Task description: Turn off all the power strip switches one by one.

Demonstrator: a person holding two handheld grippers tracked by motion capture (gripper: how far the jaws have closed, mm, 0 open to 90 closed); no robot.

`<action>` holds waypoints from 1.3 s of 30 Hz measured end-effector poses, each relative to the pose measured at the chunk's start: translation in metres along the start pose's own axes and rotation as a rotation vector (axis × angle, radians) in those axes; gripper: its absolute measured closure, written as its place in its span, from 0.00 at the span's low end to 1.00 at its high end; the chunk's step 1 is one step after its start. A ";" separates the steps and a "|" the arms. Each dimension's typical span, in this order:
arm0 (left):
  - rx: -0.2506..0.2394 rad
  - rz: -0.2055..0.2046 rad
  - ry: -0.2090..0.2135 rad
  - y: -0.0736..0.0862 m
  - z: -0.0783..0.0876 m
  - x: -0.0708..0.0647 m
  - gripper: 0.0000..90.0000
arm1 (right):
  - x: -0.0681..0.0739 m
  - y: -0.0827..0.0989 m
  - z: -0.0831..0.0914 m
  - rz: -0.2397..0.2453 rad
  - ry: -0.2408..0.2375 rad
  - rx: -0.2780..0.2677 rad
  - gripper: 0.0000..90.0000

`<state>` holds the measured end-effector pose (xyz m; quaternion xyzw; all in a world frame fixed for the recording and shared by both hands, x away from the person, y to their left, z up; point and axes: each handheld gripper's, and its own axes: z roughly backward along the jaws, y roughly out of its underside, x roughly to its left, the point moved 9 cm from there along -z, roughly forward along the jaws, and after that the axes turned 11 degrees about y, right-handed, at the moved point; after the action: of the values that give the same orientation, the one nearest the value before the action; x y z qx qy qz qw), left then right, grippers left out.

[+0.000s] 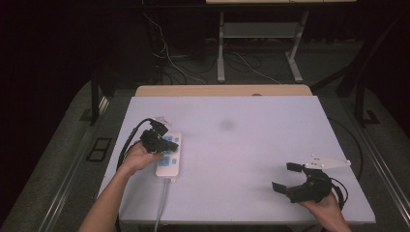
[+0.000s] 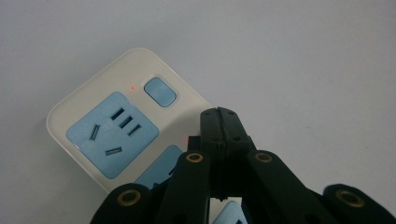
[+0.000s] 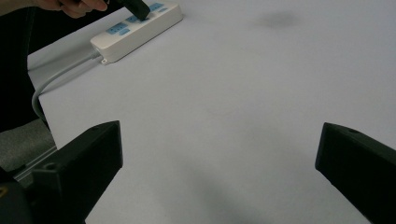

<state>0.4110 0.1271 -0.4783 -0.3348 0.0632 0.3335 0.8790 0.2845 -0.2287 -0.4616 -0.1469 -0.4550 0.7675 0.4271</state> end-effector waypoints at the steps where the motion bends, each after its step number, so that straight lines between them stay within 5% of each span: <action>1: 0.000 0.001 -0.001 0.000 0.000 0.000 0.99 | 0.000 0.000 0.000 0.000 0.000 0.000 0.01; 18: -0.039 0.061 0.045 0.002 0.000 0.002 1.00 | 0.000 0.001 0.000 -0.002 0.002 0.005 0.01; 22: -0.025 0.054 0.029 0.002 -0.001 0.002 1.00 | -0.001 0.001 0.000 -0.003 0.002 0.005 0.01; 29: -0.073 0.078 0.035 0.004 -0.001 0.002 1.00 | 0.000 0.000 0.000 0.003 0.002 0.002 0.01; 39: -0.054 0.069 0.016 0.003 0.000 0.001 0.99 | -0.002 0.000 0.001 -0.007 0.006 0.000 0.01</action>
<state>0.4097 0.1293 -0.4807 -0.3587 0.0728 0.3628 0.8570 0.2853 -0.2307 -0.4614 -0.1479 -0.4541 0.7656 0.4311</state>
